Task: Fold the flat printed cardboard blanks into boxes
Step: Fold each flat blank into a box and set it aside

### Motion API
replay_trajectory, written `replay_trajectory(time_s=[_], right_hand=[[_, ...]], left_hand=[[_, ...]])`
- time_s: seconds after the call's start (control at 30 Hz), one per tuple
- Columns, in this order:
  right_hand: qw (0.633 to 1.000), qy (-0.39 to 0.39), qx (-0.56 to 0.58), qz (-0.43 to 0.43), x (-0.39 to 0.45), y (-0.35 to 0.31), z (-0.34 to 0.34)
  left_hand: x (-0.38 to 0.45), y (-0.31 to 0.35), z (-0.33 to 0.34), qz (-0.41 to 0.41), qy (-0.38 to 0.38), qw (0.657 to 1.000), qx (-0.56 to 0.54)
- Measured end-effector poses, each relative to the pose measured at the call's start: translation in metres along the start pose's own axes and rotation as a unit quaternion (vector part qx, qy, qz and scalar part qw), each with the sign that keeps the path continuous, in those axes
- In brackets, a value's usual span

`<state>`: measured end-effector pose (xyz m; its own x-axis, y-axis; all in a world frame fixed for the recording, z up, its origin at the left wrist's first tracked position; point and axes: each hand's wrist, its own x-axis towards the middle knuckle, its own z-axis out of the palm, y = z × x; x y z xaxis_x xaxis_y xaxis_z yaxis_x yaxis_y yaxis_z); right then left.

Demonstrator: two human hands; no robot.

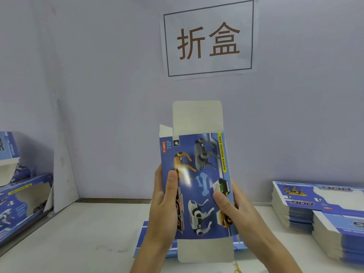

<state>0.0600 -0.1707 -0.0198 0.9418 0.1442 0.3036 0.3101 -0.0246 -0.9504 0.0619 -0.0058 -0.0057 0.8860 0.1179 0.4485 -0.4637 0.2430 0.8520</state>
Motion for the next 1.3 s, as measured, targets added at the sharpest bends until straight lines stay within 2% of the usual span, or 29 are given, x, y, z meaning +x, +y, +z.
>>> replay_trajectory(time_s=[0.3,0.53,0.7,0.87,1.1,1.3], right_hand=[[0.999,0.031,0.007,0.009,0.004,0.002,0.001],[0.999,0.022,0.032,0.015,0.004,0.004,-0.001],[0.997,0.007,0.07,0.032,0.004,0.003,-0.004],[0.997,0.017,0.073,0.012,0.003,0.0,-0.007],[0.994,0.076,0.039,-0.071,0.005,-0.007,-0.008],[0.977,0.169,0.034,-0.126,0.003,-0.009,-0.013]], left_hand=[[0.001,-0.008,0.007,0.025,-0.008,0.999,0.021],[0.001,-0.01,0.008,0.002,0.012,1.0,0.009],[0.0,-0.009,0.012,0.021,0.008,1.0,0.016],[-0.002,-0.01,0.014,0.021,0.011,1.0,-0.006],[-0.008,-0.012,0.023,0.002,-0.028,1.0,0.011],[-0.01,-0.005,0.017,-0.067,-0.076,0.995,0.006]])
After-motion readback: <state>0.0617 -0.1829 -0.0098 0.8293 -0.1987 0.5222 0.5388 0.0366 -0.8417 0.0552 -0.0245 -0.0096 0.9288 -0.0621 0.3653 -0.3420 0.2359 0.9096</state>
